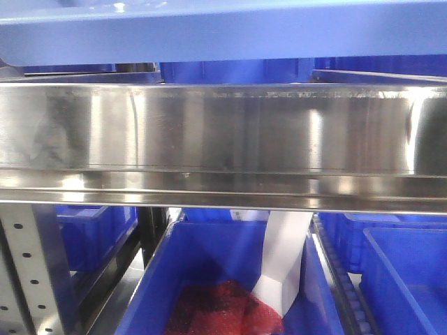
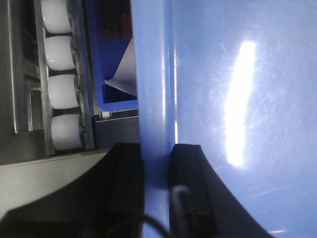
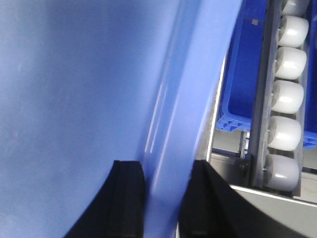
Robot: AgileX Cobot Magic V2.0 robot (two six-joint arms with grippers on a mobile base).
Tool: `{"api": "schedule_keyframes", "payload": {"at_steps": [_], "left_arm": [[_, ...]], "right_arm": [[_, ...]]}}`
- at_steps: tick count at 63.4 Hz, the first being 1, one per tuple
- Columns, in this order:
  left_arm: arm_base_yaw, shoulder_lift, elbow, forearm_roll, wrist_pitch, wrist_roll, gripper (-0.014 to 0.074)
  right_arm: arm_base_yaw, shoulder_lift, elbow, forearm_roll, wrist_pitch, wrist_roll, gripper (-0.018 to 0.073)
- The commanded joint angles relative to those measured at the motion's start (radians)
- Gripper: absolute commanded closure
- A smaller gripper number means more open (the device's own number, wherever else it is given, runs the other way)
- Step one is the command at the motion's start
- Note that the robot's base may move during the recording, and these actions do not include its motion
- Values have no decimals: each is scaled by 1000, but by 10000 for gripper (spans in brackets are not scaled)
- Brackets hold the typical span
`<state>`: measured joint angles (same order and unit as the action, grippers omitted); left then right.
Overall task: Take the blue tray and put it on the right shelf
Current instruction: 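Carry the tray with both grippers to the steel shelf rack, then lower the tray onto the upper shelf and open both grippers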
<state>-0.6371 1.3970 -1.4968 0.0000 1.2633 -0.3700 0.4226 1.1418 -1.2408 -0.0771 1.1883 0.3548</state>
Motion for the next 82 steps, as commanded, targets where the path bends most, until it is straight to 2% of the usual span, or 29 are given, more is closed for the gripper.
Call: {"api": "schedule_keyframes", "payload": {"at_steps": [1, 12, 19, 24, 35, 45, 66, 72, 76, 82], "left_arm": [[-6, -34, -31, -19, 2, 69, 645], [-6, -34, -39, 42, -94, 69, 645], [-6, -32, -63, 67, -180, 69, 645], [18, -16, -95, 60, -229, 67, 645], [108, 76, -193, 0, -219, 67, 645], [174, 179, -244, -48, -221, 69, 645], [182, 323, -254, -66, -223, 95, 643], [184, 337, -259, -66, -223, 95, 608], [184, 336, -259, -66, -231, 95, 547], [184, 336, -262, -66, -245, 97, 408]], "right_arm": [[-2, -17, -30, 5, -88, -34, 536], [-2, 4, -63, 24, -139, -34, 536], [-2, 51, -141, 24, -130, -34, 536], [-2, 96, -208, 24, -123, -43, 536], [-3, 215, -349, 24, -115, -57, 536], [-5, 322, -406, 20, -117, -57, 536], [-8, 472, -407, -26, -133, -57, 536], [-8, 495, -407, -26, -135, -57, 533], [-8, 508, -407, -26, -137, -63, 491], [-8, 511, -407, -26, -141, -88, 290]]}}
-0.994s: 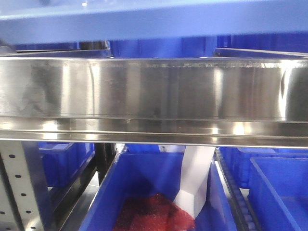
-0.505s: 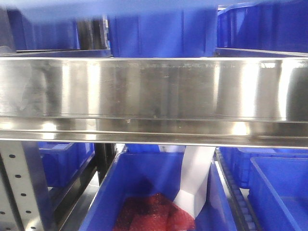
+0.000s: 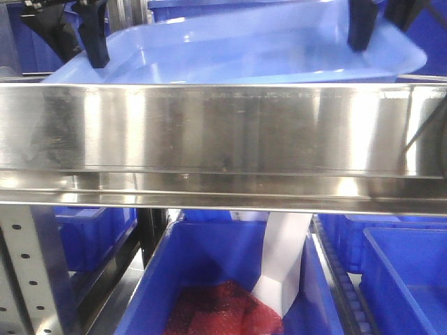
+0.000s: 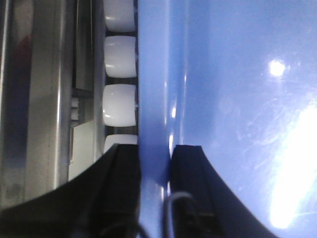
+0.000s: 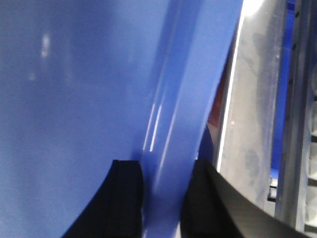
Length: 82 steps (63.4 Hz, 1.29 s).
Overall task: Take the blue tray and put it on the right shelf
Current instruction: 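Lower the tray onto the upper shelf and open both grippers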
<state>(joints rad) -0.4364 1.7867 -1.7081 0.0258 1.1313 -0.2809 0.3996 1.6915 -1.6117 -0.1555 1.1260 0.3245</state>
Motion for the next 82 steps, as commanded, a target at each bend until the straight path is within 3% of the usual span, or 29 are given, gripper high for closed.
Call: {"api": "schedule_keyframes", "payload": {"at_steps": [1, 9, 19, 37, 48, 56, 70, 80, 82], "left_arm": [[-17, -53, -51, -91, -113, 8, 384], [-13, -53, -51, -87, -126, 8, 194], [-8, -53, -51, -72, -125, 8, 79], [-8, -53, -51, -26, -95, 8, 80], [-17, -97, -55, -17, -55, 31, 116], [-45, -187, -45, 16, -62, 69, 220], [-120, -438, 165, 45, -166, 87, 490], [-164, -675, 440, 37, -336, 87, 648], [-170, -724, 495, 37, -371, 87, 642]], "right_arm": [[15, -38, -36, 52, -80, -58, 251], [15, -38, -37, 29, -83, -58, -57], [15, -38, -37, -20, -74, -55, -39], [15, -43, -37, -97, -43, -52, -39], [15, -93, -37, -73, -34, -52, -32], [17, -184, -24, -42, -34, -52, 106], [18, -431, 144, -41, -101, -65, 525], [18, -661, 364, -41, -220, -77, 536], [18, -710, 415, -41, -249, -85, 536]]}}
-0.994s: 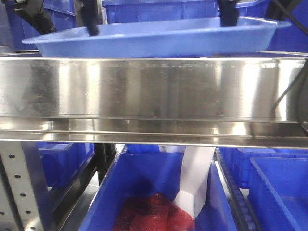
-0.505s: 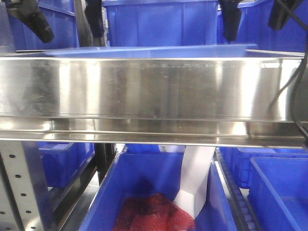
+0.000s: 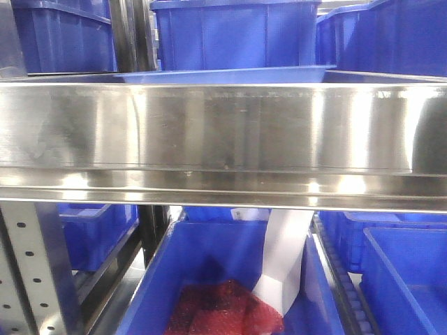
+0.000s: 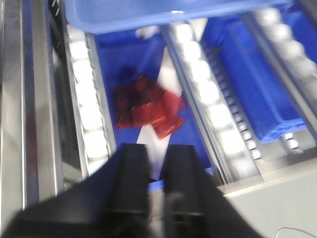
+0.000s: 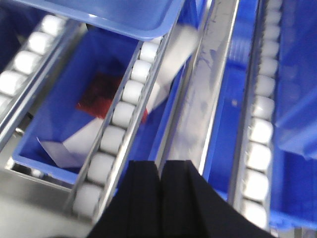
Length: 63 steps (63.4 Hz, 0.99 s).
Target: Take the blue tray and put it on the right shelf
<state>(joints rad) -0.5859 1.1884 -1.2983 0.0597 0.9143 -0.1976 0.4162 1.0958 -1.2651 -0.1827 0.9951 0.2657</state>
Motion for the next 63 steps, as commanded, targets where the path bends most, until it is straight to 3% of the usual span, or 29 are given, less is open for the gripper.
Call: {"api": "schedule_keyframes", "payload": {"at_steps": [1, 17, 29, 40, 63], "left_arm": [[-24, -143, 108, 3, -167, 4, 643], [-34, -477, 516, 8, -420, 6, 645], [-34, -685, 722, 8, -605, 18, 645], [-34, -749, 764, 8, -637, 20, 645], [-34, -749, 767, 4, -637, 20, 645]], "right_arm": [[2, -134, 88, -14, -131, -29, 536], [2, -522, 501, -14, -373, -51, 536], [2, -793, 743, -14, -532, -69, 536], [2, -933, 824, -14, -617, -70, 536], [2, -938, 825, -14, -621, -70, 538]]}}
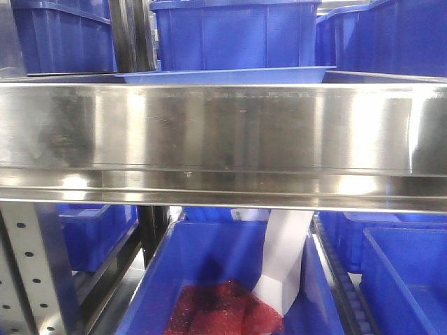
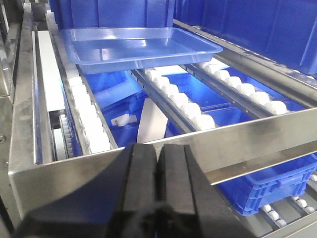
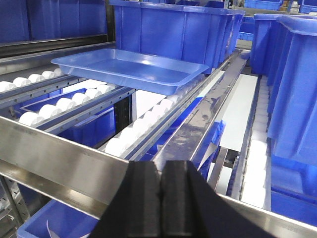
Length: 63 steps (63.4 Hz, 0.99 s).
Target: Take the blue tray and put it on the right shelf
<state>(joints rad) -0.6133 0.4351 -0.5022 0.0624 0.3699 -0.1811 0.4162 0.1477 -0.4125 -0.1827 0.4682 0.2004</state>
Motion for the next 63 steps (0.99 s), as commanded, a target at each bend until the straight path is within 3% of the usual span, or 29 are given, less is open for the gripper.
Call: {"api": "schedule_keyframes", "payload": {"at_steps": [1, 13, 19, 22, 28, 41, 56, 63], "left_arm": [[-7, 5, -29, 1, -92, 3, 645], [-7, 5, -27, 1, -92, 3, 645], [3, -6, -25, -76, -94, 3, 645], [24, -31, -25, -76, -91, 9, 645], [101, -100, 3, -79, -93, 69, 645], [328, -302, 158, -191, -93, 192, 645], [518, -457, 403, -206, -173, 194, 645], [560, -462, 523, -210, -326, 194, 645]], "right_arm": [[2, 10, -27, -14, -94, -5, 538], [2, 10, -27, -14, -94, -5, 538], [2, 10, -27, -14, -94, -5, 538], [2, 10, -27, -14, -94, -5, 538], [2, 10, -27, -14, -94, -5, 538], [2, 10, -27, -14, -94, -5, 538], [2, 10, -27, -14, -94, -5, 538], [2, 10, -27, -14, -94, -5, 538]]}}
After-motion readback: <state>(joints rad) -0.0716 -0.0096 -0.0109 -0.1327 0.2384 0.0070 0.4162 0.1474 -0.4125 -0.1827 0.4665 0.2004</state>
